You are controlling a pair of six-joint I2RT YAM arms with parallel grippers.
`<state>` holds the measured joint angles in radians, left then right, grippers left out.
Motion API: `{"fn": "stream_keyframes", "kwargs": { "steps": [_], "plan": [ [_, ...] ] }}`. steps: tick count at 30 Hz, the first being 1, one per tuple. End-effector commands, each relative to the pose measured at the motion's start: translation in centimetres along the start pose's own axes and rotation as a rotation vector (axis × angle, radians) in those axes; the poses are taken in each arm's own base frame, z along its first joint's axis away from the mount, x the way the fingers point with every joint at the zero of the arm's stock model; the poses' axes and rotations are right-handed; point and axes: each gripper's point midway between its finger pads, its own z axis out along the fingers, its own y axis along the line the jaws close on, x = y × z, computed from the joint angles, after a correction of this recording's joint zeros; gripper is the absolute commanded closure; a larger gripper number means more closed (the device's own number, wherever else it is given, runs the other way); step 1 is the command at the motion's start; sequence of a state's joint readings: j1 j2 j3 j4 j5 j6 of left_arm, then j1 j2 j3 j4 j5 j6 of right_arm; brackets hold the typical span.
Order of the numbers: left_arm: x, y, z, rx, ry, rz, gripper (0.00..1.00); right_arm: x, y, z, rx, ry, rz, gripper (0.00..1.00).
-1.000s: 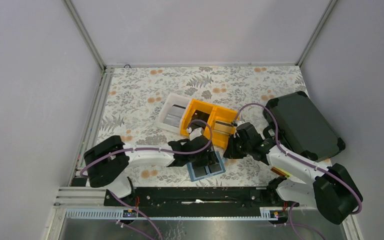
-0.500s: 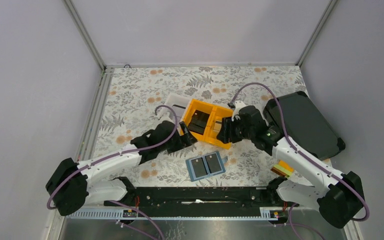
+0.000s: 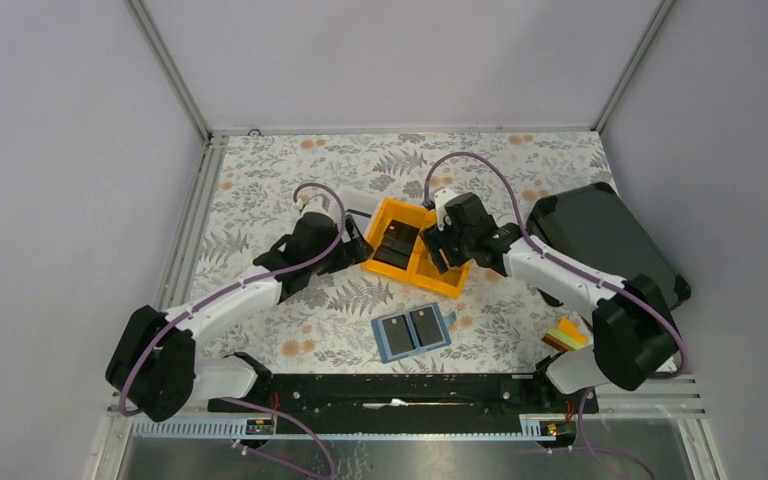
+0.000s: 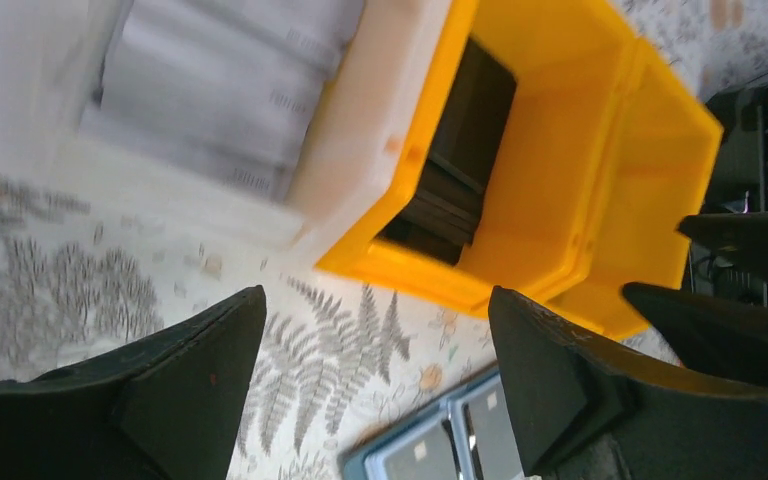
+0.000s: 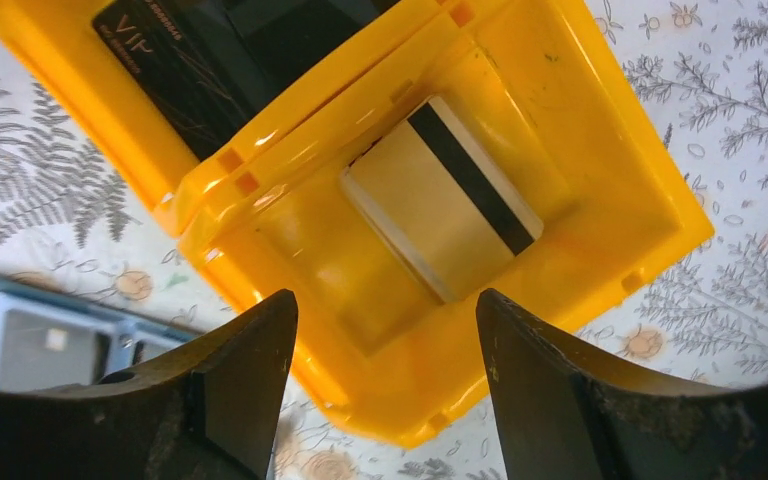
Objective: Put the credit cards into the card holder
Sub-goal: Pick up the credit card from the storage box.
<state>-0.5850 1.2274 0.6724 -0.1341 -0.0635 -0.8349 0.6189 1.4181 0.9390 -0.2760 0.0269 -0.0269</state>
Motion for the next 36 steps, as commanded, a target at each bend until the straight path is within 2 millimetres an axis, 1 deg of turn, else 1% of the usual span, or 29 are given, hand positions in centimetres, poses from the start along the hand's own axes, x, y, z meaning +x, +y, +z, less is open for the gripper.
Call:
{"fn": "stream_keyframes", "kwargs": {
  "steps": [1, 2, 4, 6, 8, 12, 17, 19, 24, 26, 30, 33, 36],
  "plan": [
    [-5.6, -3.3, 0.8, 0.068, -0.141, 0.193, 0.15, -3.0, -1.2, 1.2, 0.028, -0.043, -0.163, 0.27],
    [-5.9, -2.8, 1.4, 0.035, -0.132, 0.220, 0.16, -2.8, -1.2, 1.7, 0.020, -0.028, -0.187, 0.27],
    [-6.7, -2.6, 2.3, 0.014, -0.124, 0.251, 0.18, -2.4, -1.4, 2.7, 0.018, 0.000, -0.228, 0.27],
    [-7.4, -2.9, 2.9, 0.020, -0.136, 0.271, 0.21, -2.0, -1.7, 3.7, 0.013, 0.027, -0.254, 0.27],
    [-7.6, -3.2, 3.7, 0.031, -0.131, 0.301, 0.24, -1.6, -1.9, 4.5, -0.008, 0.055, -0.268, 0.27],
    [-7.9, -3.7, 5.1, 0.040, -0.105, 0.364, 0.25, -1.4, -1.8, 5.5, -0.046, 0.080, -0.285, 0.27],
    [-7.6, -4.0, 6.5, 0.059, -0.070, 0.425, 0.26, -0.8, -2.5, 6.3, -0.066, 0.102, -0.292, 0.26],
    [-7.2, -4.4, 6.8, 0.088, -0.049, 0.446, 0.28, -0.5, -2.8, 6.5, -0.069, 0.111, -0.290, 0.23],
    [-6.9, -3.6, 7.8, 0.050, -0.018, 0.486, 0.47, 0.5, -3.1, 6.9, -0.102, 0.147, -0.307, 0.23],
    [-6.8, -3.1, 8.2, 0.029, -0.007, 0.499, 0.49, 1.1, -3.4, 7.3, -0.094, 0.176, -0.316, 0.24],
    [-7.5, -2.5, 8.2, -0.010, -0.035, 0.508, 0.50, 1.8, -3.8, 7.8, -0.086, 0.200, -0.328, 0.25],
    [-7.6, -2.5, 8.1, -0.016, -0.043, 0.512, 0.50, 1.8, -3.7, 8.0, -0.097, 0.199, -0.326, 0.30],
    [-7.7, -2.3, 8.1, -0.029, -0.043, 0.515, 0.50, 1.4, -3.5, 7.9, -0.108, 0.196, -0.325, 0.38]
  ]
}}
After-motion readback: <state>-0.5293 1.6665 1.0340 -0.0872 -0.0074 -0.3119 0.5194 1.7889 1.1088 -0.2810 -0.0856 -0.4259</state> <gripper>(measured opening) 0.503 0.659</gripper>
